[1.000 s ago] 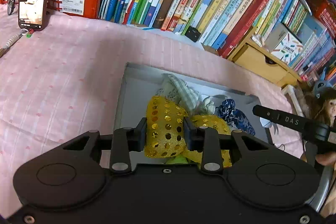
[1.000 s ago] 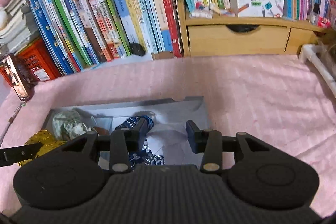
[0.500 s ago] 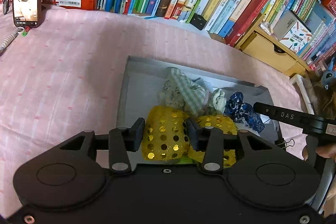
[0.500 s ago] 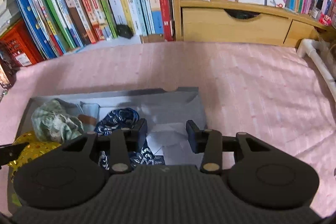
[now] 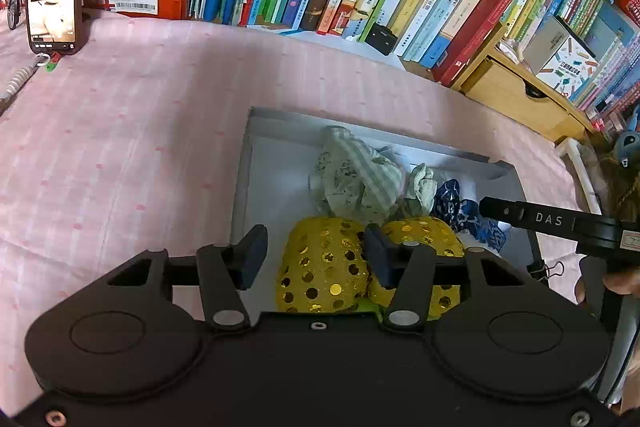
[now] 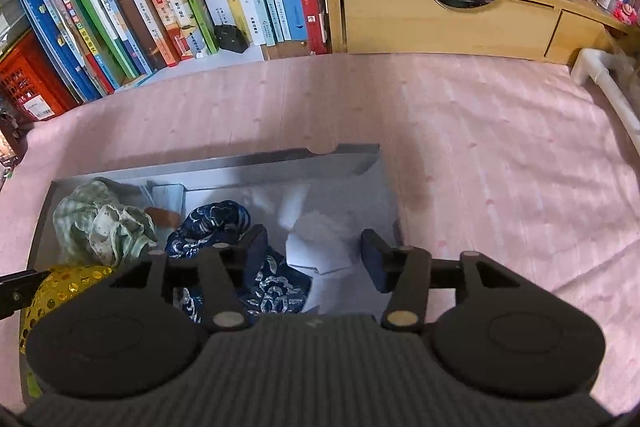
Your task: Organize soft objects
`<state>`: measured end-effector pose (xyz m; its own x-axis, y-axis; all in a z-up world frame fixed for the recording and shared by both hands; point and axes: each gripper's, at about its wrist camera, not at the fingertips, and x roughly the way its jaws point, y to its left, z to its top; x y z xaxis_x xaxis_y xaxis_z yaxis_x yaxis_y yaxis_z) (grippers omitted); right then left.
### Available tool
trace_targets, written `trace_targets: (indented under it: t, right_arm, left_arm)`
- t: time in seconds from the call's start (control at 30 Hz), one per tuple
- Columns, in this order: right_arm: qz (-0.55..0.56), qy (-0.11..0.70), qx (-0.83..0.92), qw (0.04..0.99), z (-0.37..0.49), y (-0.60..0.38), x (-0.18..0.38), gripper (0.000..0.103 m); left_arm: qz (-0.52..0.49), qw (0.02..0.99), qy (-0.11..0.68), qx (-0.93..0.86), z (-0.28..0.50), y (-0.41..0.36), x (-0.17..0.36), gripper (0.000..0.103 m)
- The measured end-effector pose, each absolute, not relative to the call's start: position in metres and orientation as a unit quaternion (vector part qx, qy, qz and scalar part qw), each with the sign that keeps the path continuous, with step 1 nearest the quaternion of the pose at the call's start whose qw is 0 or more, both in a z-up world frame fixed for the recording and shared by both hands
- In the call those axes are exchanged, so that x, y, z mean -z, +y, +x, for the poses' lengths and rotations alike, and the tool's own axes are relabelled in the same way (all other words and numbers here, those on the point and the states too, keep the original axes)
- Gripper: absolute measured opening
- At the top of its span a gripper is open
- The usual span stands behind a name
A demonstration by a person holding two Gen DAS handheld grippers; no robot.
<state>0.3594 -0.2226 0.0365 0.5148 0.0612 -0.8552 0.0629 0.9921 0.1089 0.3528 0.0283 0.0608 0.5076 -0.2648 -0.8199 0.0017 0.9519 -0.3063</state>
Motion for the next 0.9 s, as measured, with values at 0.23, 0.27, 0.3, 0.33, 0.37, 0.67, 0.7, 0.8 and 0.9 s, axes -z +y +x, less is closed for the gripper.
trace_targets:
  t: [0.23, 0.27, 0.3, 0.33, 0.37, 0.67, 0.7, 0.8, 0.9]
  right_arm:
    - [0.076, 0.495, -0.007, 0.865, 0.357, -0.226, -0.037, 0.085]
    - [0.077, 0.495, -0.008, 0.865, 0.356, -0.226, -0.037, 0.085]
    - [0.077, 0.495, -0.008, 0.866, 0.355, -0.226, -0.037, 0.086]
    - [0.076, 0.494, -0.009, 0.866, 0.355, -0.226, -0.037, 0.087]
    - [0.075, 0.494, -0.01, 0.866, 0.354, -0.226, -0.038, 0.087]
    - [0.059, 0.483, -0.022, 0.873, 0.342, -0.218, -0.047, 0.093]
    - [0.058, 0.483, -0.023, 0.874, 0.341, -0.218, -0.048, 0.094]
    - [0.053, 0.477, -0.026, 0.877, 0.335, -0.215, -0.052, 0.094]
    - [0.048, 0.471, -0.029, 0.88, 0.33, -0.214, -0.057, 0.096]
  left_arm:
    - [-0.124, 0.863, 0.484, 0.069, 0.35, 0.028, -0.064, 0.067]
    - [-0.125, 0.863, 0.484, 0.068, 0.35, 0.028, -0.064, 0.067]
    - [-0.125, 0.864, 0.483, 0.068, 0.35, 0.029, -0.065, 0.069]
    - [-0.125, 0.865, 0.482, 0.067, 0.349, 0.029, -0.065, 0.07]
    - [-0.124, 0.866, 0.48, 0.068, 0.348, 0.029, -0.067, 0.071]
    - [-0.122, 0.872, 0.468, 0.074, 0.336, 0.029, -0.079, 0.082]
    - [-0.122, 0.872, 0.467, 0.075, 0.334, 0.028, -0.081, 0.082]
    - [-0.119, 0.874, 0.465, 0.078, 0.33, 0.025, -0.084, 0.083]
    - [-0.117, 0.875, 0.463, 0.082, 0.326, 0.023, -0.086, 0.084]
